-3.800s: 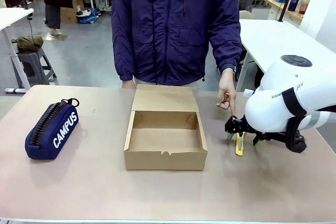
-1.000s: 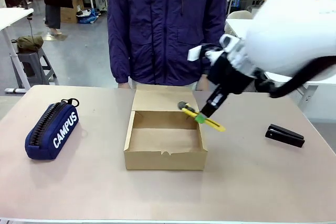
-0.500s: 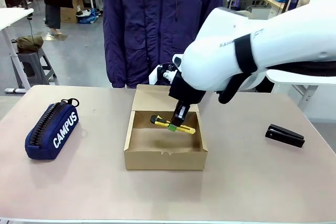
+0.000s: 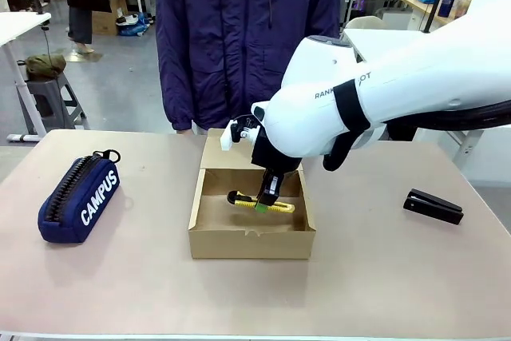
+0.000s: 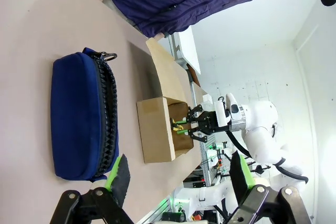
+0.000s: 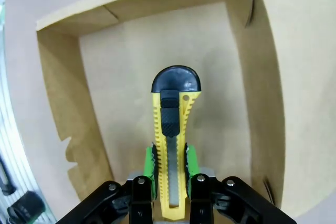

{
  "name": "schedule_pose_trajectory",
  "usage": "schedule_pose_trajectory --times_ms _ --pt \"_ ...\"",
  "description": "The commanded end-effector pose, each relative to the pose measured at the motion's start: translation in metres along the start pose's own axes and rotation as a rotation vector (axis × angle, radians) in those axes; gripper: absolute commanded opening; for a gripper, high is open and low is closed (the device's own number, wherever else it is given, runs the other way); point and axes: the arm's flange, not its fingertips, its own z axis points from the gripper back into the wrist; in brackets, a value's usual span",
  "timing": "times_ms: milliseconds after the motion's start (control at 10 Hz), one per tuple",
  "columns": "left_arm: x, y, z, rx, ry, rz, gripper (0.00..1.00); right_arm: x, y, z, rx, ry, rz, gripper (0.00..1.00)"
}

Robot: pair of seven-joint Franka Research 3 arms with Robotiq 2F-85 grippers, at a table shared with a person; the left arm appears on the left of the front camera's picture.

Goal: Pack the item into the box.
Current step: Pick up the item indicated by the person and place it inside the Mailer Box.

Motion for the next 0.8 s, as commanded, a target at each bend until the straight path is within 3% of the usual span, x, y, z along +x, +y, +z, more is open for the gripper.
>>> schedule_pose_trajectory --times_ms 0,100,200,300,700 --pt "0.0000 -0.0006 -0.0005 -0.021 -0.010 -0.020 1.00 -0.0040 -0.0016 0.0037 -0.010 -0.001 0.010 0.00" --pt "0.0000 -0.0006 -0.0005 -0.021 -0.010 -0.020 1.00 -0.0025 -0.0002 0.0027 -0.006 0.003 0.007 0.48" --pt "0.0000 -0.0006 -0.0005 -0.021 -0.010 -0.020 1.00 -0.0029 0.0017 0.0037 0.002 0.008 0.008 0.81" --pt "0.0000 -0.0006 -0.0005 -0.021 -0.010 -0.020 1.00 -0.0015 0.0027 0.0031 0.004 0.011 0.008 1.00" --pt "0.0000 -0.0006 -0.0005 -0.021 -0.010 -0.020 1.00 0.0000 0.0045 0.0042 0.014 0.011 0.000 1.00"
